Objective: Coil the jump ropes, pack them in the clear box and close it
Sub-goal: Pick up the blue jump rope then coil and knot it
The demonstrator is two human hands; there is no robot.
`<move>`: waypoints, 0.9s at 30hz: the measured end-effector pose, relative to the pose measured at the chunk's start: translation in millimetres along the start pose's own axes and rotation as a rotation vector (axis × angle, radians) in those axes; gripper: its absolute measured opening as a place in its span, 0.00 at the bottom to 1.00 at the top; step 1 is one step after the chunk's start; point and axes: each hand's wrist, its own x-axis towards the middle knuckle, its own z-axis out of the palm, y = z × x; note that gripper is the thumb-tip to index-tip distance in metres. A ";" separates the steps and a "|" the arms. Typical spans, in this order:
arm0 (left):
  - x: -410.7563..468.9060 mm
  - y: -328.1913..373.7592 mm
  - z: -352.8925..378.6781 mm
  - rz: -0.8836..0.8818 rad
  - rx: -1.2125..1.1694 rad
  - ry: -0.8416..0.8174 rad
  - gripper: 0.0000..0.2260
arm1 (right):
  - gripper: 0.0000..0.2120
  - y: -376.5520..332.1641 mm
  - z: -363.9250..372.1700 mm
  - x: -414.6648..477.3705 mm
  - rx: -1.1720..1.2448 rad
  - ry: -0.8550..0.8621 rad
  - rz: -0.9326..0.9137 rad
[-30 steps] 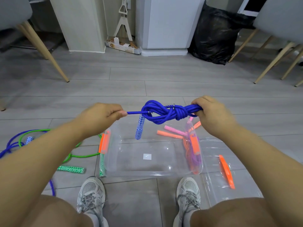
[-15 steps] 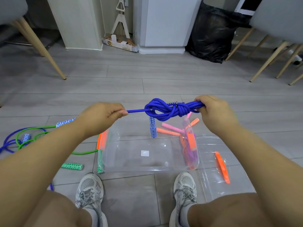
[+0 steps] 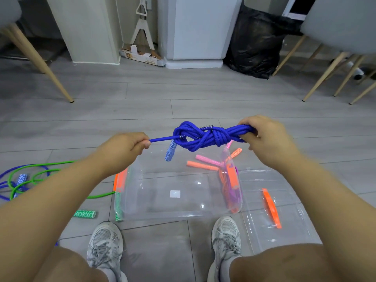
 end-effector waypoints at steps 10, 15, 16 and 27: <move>44.9 42.4 12.8 0.127 -0.058 -0.019 0.05 | 0.07 4.8 -39.5 31.2 0.344 0.142 0.160; 70.7 59.3 16.7 0.130 -0.103 0.030 0.06 | 0.06 20.4 -45.4 68.4 0.342 0.288 0.256; 75.8 61.3 19.1 0.121 -0.100 0.015 0.05 | 0.06 24.2 -44.1 78.4 0.329 0.300 0.279; 135.7 54.3 53.0 -0.006 -0.039 -0.122 0.05 | 0.09 119.3 46.2 163.9 0.245 0.347 0.454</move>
